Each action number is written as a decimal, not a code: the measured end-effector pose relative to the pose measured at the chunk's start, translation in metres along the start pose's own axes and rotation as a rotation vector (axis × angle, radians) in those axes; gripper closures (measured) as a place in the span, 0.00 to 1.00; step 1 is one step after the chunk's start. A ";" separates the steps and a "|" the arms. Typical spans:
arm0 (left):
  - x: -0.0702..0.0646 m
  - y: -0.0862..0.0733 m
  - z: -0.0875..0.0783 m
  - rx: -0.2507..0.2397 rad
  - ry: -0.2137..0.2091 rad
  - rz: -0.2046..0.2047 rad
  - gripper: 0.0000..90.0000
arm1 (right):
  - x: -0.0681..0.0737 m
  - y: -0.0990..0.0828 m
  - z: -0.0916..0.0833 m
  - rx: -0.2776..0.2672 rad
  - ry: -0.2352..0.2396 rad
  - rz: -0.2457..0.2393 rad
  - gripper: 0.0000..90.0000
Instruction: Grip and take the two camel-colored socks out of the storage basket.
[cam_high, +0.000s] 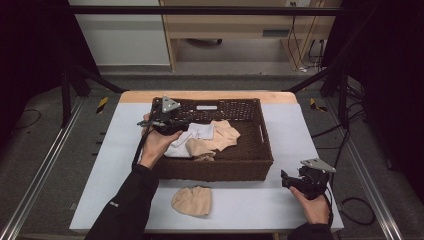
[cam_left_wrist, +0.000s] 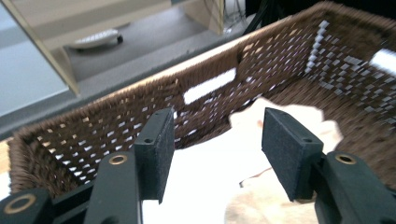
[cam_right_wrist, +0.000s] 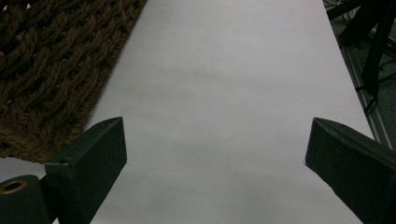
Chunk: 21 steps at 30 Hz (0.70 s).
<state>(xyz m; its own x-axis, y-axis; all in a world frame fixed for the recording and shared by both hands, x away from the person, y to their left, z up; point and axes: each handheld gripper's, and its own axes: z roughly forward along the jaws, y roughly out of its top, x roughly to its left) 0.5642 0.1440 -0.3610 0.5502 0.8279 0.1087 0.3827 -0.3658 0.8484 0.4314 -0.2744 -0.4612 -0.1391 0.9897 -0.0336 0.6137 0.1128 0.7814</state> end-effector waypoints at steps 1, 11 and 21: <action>0.001 -0.002 0.004 0.014 -0.002 -0.002 0.49 | 0.000 0.000 0.000 -0.002 0.001 0.001 0.06; -0.001 -0.034 0.025 0.090 -0.067 -0.043 0.47 | 0.000 0.000 0.000 0.002 0.001 0.001 0.06; -0.013 -0.048 0.040 0.212 -0.085 0.003 0.41 | 0.001 0.000 0.002 0.006 -0.001 -0.005 0.07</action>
<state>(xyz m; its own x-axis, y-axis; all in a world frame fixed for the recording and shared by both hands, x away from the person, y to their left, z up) 0.5683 0.1334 -0.4241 0.6091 0.7909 0.0594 0.5232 -0.4570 0.7193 0.4325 -0.2733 -0.4626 -0.1411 0.9893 -0.0381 0.6176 0.1181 0.7776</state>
